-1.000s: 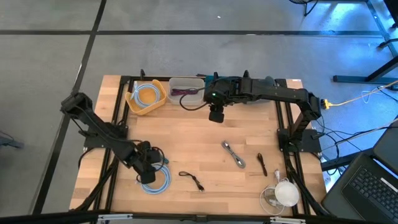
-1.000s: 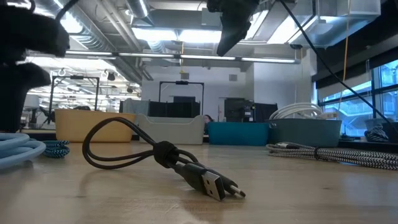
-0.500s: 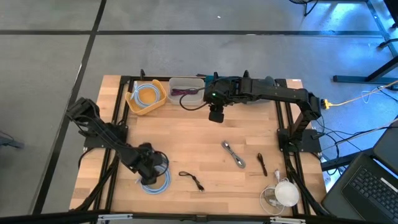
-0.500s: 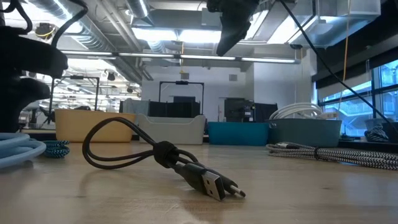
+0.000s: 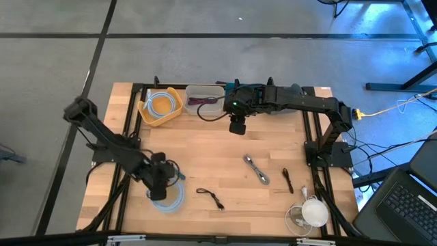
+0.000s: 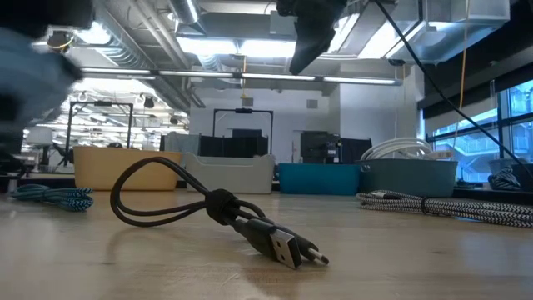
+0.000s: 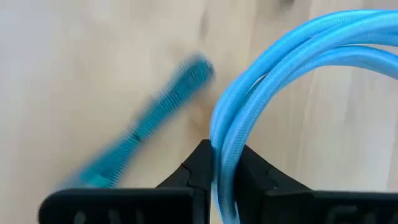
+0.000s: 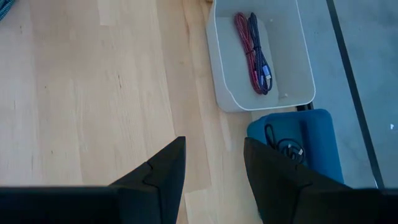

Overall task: Pick & Place USB Port
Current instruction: Put the blue HDMI cable into the yellow bin

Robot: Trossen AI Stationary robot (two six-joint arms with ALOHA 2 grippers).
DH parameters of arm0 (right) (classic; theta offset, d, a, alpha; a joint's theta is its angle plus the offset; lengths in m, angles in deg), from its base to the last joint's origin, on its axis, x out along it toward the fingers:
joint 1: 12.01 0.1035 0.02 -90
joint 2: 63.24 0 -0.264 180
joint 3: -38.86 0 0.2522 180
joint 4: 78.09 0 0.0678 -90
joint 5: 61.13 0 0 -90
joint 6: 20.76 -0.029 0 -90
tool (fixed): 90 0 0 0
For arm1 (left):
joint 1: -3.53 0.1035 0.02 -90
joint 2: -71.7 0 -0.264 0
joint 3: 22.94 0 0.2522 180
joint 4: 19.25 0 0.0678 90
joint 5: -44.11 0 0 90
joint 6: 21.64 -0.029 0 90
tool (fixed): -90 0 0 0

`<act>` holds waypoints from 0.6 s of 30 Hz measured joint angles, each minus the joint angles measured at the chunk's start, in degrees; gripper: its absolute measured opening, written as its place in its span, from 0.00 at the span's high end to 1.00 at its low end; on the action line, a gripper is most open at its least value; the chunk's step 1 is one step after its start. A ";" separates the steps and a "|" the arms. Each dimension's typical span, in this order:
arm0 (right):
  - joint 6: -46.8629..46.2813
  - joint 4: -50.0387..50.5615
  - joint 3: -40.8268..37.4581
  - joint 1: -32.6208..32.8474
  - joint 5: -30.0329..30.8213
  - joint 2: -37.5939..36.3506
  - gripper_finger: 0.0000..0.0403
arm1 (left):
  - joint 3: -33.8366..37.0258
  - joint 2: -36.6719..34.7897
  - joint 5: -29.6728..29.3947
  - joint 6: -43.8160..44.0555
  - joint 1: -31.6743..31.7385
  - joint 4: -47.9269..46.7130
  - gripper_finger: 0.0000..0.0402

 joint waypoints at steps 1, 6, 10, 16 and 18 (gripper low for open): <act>0.06 -0.10 0.00 0.00 0.00 0.01 0.59 | -0.36 -1.91 -2.78 -1.11 0.18 -1.09 0.93; 0.14 -1.10 -0.02 -0.09 0.00 0.02 0.59 | -0.72 -11.18 -21.55 -7.50 4.65 -8.27 0.93; 1.01 -2.18 -0.02 -0.09 0.00 0.02 0.59 | -0.72 -15.86 -35.73 -12.57 12.53 -11.81 0.93; 1.61 -3.78 -0.02 -0.10 0.00 0.02 0.59 | -0.72 -18.48 -43.99 -24.05 32.50 -10.85 0.93; 1.61 -4.05 -0.02 -0.09 0.00 0.02 0.59 | -0.72 -18.50 -44.27 -27.93 40.02 -9.98 0.93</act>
